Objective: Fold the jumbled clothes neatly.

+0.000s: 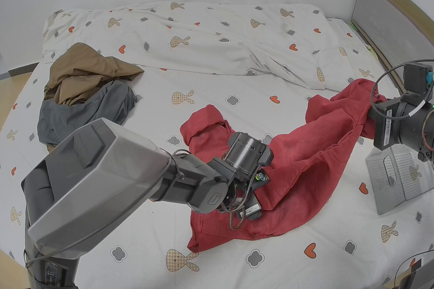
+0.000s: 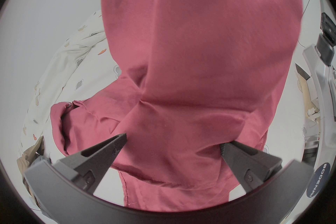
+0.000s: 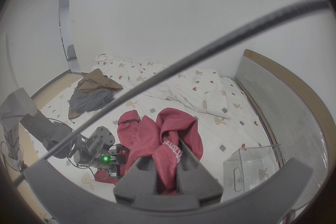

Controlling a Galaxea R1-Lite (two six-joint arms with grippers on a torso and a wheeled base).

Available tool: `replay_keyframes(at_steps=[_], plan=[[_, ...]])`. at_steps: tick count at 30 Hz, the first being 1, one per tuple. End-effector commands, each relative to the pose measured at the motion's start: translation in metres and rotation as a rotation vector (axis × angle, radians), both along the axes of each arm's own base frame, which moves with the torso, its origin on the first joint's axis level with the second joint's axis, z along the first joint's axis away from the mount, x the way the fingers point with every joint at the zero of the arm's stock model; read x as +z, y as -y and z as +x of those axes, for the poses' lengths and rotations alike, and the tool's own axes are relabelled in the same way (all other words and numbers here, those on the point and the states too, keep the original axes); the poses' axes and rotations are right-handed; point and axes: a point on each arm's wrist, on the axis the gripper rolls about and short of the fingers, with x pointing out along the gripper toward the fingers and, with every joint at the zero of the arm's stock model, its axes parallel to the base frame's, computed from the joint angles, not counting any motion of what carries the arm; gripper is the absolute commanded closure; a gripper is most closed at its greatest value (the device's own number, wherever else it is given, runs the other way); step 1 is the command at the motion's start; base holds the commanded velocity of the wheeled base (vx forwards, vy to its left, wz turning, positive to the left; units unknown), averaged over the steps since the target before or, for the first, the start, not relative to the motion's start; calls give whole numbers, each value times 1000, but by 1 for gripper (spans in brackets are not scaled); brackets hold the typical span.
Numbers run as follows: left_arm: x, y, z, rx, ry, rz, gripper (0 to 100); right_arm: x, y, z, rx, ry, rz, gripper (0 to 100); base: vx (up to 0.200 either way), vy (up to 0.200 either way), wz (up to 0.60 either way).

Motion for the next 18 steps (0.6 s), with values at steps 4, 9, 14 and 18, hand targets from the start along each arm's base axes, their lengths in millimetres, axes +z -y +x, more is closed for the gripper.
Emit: replay_keyframes(at_steps=[4, 9, 14, 18], plan=[[15, 2, 11, 12, 22, -18, 0, -2, 0, 0, 0, -3, -4, 100, 0, 0, 0], [6, 7, 16, 12, 15, -7, 0, -2, 0, 0, 1, -5, -5, 100, 0, 0, 0], [-7, 15, 26, 17, 21, -5, 0, -2, 1, -1, 0, -5, -5, 100, 0, 0, 0], [-12, 15, 31, 16, 21, 3, 0, -2, 1, 0, -3, -5, -5, 100, 0, 0, 0]])
